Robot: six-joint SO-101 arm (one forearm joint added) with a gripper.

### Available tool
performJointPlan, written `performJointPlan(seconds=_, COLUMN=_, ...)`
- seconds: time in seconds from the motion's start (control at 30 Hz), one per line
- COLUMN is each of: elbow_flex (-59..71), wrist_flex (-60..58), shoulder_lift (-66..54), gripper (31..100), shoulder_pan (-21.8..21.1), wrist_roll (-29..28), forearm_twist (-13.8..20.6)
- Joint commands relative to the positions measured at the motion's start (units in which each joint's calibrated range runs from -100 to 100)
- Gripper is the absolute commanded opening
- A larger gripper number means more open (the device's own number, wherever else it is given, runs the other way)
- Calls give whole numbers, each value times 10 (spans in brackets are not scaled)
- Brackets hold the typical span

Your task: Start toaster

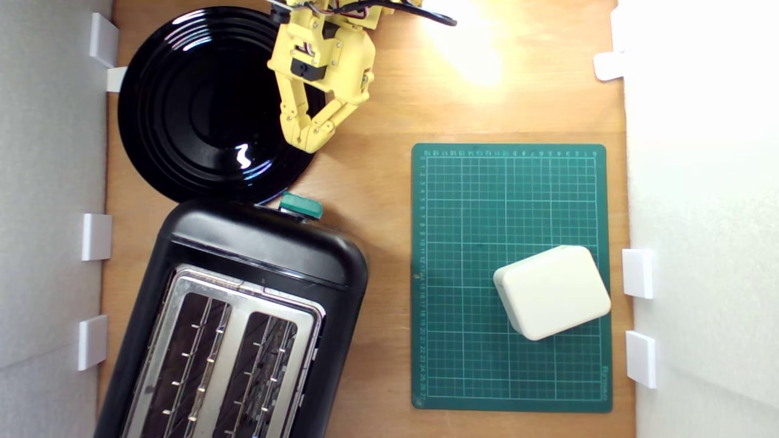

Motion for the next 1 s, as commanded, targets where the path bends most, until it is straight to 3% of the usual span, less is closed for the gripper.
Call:
performJointPlan(seconds=0.0, elbow_flex=9, wrist_flex=27, shoulder_lift=-9, gripper=313, shoulder_pan=4, wrist_roll=5, forearm_twist=-9)
performJointPlan(seconds=0.53, elbow_flex=10, wrist_flex=116, shoulder_lift=-9, gripper=313, shoulder_pan=10, wrist_roll=35, forearm_twist=-86)
performJointPlan(seconds=0.9, elbow_flex=10, wrist_flex=116, shoulder_lift=-9, gripper=313, shoulder_pan=10, wrist_roll=34, forearm_twist=-88)
performJointPlan(seconds=0.97, elbow_flex=10, wrist_flex=115, shoulder_lift=-9, gripper=313, shoulder_pan=10, wrist_roll=11, forearm_twist=-87)
